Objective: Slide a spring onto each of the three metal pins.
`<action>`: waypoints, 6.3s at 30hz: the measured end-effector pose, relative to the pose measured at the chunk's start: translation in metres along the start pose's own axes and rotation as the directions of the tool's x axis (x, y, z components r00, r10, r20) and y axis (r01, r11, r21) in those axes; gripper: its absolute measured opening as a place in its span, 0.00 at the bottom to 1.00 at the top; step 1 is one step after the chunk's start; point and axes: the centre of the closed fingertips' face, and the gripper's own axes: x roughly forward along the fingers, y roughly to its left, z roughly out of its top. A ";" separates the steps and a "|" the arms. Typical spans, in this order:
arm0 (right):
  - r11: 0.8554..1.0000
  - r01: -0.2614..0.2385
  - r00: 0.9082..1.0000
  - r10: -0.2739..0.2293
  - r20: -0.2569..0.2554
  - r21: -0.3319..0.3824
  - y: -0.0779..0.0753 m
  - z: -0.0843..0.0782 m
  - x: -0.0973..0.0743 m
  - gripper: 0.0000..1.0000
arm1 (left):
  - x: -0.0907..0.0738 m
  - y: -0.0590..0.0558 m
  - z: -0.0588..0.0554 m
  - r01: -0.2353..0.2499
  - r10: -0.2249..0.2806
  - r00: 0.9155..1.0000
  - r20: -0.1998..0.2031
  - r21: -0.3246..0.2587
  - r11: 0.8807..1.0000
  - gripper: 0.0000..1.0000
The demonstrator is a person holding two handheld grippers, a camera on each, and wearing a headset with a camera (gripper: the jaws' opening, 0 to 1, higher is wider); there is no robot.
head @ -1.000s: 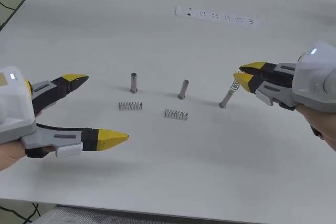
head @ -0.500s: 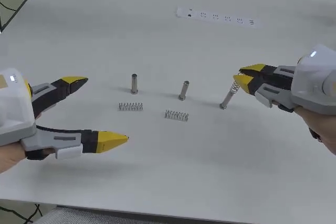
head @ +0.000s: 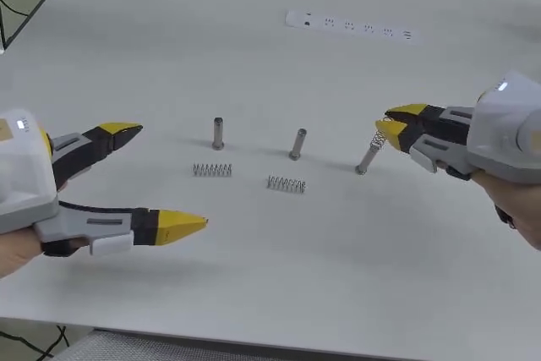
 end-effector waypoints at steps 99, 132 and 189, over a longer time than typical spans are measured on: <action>0.937 -0.001 1.000 -0.009 0.028 0.350 0.013 -0.019 -0.009 0.39 | -0.001 0.001 0.004 0.006 -0.006 1.000 0.006 -0.005 1.000 0.97; 0.954 -0.207 0.975 0.221 -0.040 0.215 0.064 -0.001 -0.006 0.35 | -0.003 0.001 0.000 0.009 -0.009 1.000 -0.011 -0.001 1.000 0.97; 0.804 -0.586 0.689 0.429 -0.584 -0.101 0.133 -0.050 0.073 0.17 | -0.007 0.000 -0.012 0.017 -0.016 0.998 -0.059 0.008 1.000 0.96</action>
